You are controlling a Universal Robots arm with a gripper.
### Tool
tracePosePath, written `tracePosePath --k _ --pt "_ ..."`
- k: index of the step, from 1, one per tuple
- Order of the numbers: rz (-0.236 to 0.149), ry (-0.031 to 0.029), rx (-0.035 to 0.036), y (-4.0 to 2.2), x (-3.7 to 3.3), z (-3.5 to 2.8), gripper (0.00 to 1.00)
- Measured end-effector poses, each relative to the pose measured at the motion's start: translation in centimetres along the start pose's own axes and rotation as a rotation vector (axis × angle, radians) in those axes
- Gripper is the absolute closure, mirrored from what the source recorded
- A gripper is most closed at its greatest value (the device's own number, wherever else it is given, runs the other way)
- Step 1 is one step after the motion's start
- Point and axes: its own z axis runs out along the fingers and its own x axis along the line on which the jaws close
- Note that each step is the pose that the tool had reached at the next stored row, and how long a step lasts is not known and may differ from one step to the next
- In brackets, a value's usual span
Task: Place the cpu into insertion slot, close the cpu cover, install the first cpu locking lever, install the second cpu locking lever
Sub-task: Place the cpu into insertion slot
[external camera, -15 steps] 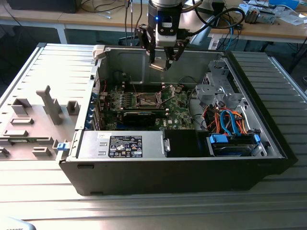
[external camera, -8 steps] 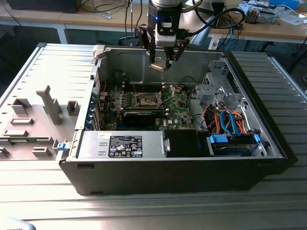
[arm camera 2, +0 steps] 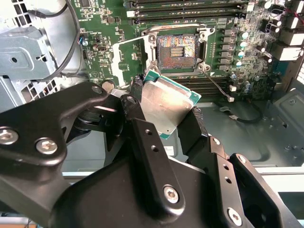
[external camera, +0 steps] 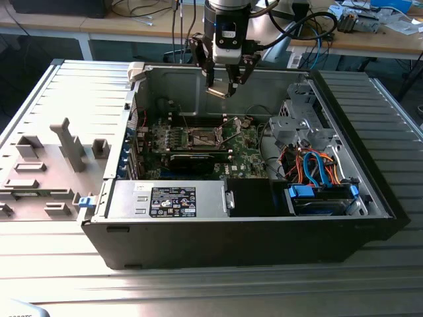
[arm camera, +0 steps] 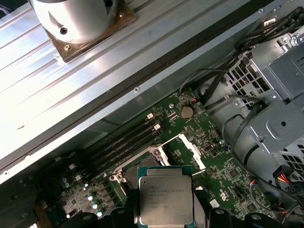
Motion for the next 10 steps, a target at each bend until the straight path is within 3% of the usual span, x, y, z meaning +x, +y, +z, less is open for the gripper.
tracePosePath --k 10 --pt "0.007 -0.0006 -0.0001 0.00 0.00 0.00 0.46"
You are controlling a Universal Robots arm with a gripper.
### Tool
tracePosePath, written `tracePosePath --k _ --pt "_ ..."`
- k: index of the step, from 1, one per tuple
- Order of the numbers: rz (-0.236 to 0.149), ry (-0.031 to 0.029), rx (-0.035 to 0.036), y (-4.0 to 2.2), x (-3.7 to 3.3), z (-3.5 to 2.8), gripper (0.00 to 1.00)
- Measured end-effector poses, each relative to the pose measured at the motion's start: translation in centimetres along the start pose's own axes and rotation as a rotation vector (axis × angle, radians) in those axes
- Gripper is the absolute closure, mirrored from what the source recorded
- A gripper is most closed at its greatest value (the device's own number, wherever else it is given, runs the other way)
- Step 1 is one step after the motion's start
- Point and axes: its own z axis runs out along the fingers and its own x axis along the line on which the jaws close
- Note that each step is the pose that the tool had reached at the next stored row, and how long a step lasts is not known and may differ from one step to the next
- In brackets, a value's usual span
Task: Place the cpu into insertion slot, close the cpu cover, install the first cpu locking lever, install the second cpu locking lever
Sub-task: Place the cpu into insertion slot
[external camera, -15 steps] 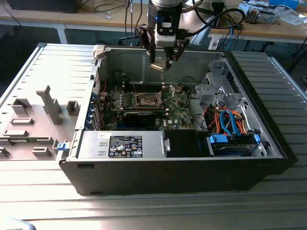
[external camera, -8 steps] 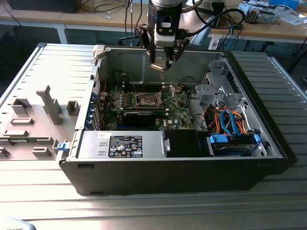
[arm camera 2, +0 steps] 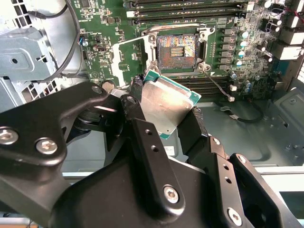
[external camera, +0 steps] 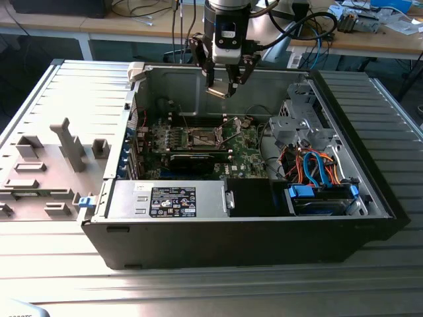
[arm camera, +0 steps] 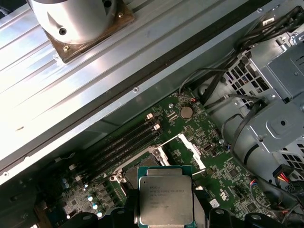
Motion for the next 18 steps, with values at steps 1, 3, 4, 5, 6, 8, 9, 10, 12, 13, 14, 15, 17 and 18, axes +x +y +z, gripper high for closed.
tracePosePath --k 1,3,4,5,6,8,9,10,12,13,14,15,17,18 --pt "0.000 0.0000 0.0000 0.00 0.00 0.00 0.46" --pt "0.001 -0.0001 0.0000 0.00 0.00 0.00 0.46" --pt "0.002 -0.0001 0.0000 0.00 0.00 0.00 0.46" --pt "0.002 -0.0001 0.0000 0.00 0.00 0.00 0.46" --pt "0.002 -0.0001 0.0000 0.00 0.00 0.00 0.46" --pt "0.004 -0.0004 -0.0001 0.00 0.00 0.00 0.46" --pt "0.004 -0.0004 -0.0001 0.00 0.00 0.00 0.46" --pt "0.005 -0.0004 -0.0001 0.00 0.00 0.00 0.46" --pt "0.005 -0.0005 -0.0001 0.00 0.00 0.00 0.46" --pt "0.006 -0.0005 -0.0001 0.00 0.00 0.00 0.46" --pt "0.006 -0.0005 -0.0001 0.00 0.00 0.00 0.46" --pt "0.006 -0.0006 -0.0001 0.00 0.00 0.00 0.46" --pt "0.008 -0.0007 -0.0002 0.00 0.00 0.00 0.46" --pt "0.009 -0.0007 -0.0002 0.00 0.00 0.00 0.46"
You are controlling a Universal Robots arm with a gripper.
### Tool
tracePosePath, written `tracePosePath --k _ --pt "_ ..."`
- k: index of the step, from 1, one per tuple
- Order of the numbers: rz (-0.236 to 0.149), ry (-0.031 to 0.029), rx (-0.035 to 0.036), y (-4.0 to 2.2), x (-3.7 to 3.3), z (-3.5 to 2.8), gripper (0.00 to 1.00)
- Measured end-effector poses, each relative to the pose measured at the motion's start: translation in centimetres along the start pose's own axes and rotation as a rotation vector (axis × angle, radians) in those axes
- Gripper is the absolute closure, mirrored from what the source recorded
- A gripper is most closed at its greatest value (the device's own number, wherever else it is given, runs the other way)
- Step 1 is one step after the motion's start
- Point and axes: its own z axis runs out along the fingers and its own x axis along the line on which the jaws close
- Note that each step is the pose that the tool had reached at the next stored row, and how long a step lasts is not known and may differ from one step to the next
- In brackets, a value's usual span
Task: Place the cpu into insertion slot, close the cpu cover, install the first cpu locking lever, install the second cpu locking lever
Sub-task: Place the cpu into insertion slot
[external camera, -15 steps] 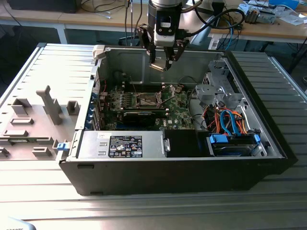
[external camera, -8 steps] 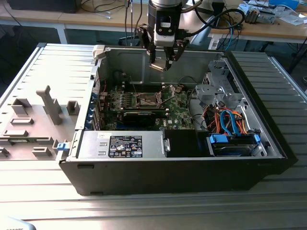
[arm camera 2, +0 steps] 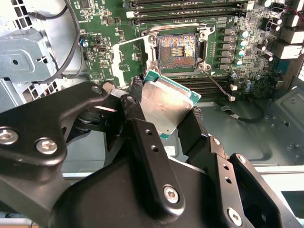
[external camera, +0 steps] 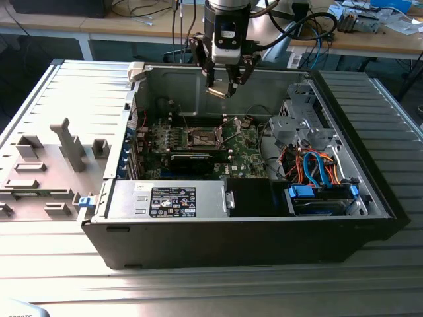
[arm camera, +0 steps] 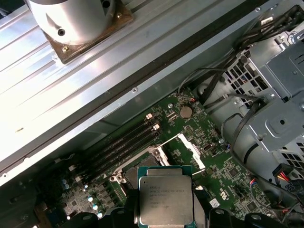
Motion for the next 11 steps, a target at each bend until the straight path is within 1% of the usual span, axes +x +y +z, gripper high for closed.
tracePosePath --k 11 --pt "0.000 -0.0001 0.0001 0.00 0.00 0.01 0.46"
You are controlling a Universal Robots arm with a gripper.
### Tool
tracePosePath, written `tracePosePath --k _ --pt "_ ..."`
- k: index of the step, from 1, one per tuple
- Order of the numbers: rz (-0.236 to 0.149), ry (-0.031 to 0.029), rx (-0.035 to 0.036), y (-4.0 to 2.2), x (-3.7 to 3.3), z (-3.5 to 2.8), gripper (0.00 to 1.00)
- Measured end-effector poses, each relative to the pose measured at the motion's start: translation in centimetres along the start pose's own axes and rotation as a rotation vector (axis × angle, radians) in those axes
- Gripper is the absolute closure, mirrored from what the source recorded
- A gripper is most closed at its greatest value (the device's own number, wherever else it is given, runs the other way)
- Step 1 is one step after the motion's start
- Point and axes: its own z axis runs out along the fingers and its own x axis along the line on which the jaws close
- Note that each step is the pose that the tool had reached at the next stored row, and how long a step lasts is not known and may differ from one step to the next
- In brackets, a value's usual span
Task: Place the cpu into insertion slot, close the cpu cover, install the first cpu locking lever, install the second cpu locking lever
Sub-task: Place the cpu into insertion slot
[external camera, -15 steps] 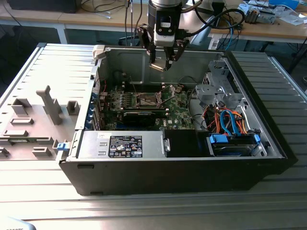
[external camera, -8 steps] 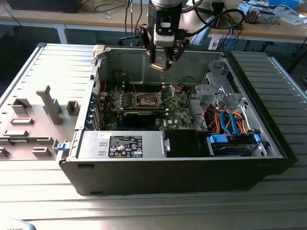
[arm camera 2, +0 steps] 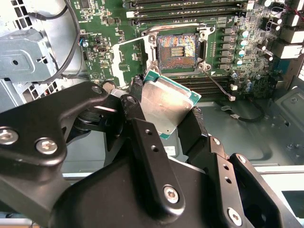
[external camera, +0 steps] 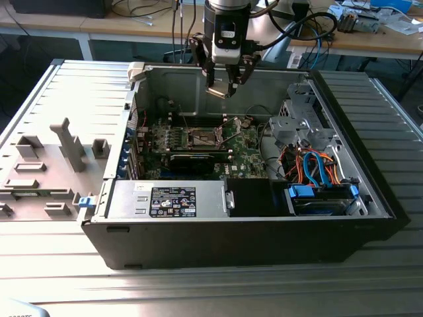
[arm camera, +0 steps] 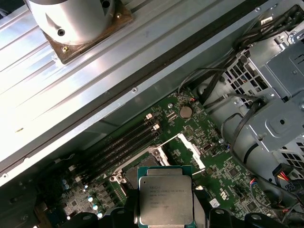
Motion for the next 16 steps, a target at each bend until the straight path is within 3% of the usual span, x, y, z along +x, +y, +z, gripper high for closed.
tracePosePath --k 3,6,10,16 --pt "0.000 0.0000 0.0002 0.00 0.00 0.00 0.46" --pt "0.000 -0.0067 0.0101 0.00 0.00 0.02 0.46" --pt "0.001 -0.0118 0.0173 -0.01 0.00 0.11 0.46" --pt "0.006 -0.0133 0.0191 -0.02 0.00 0.17 0.46"
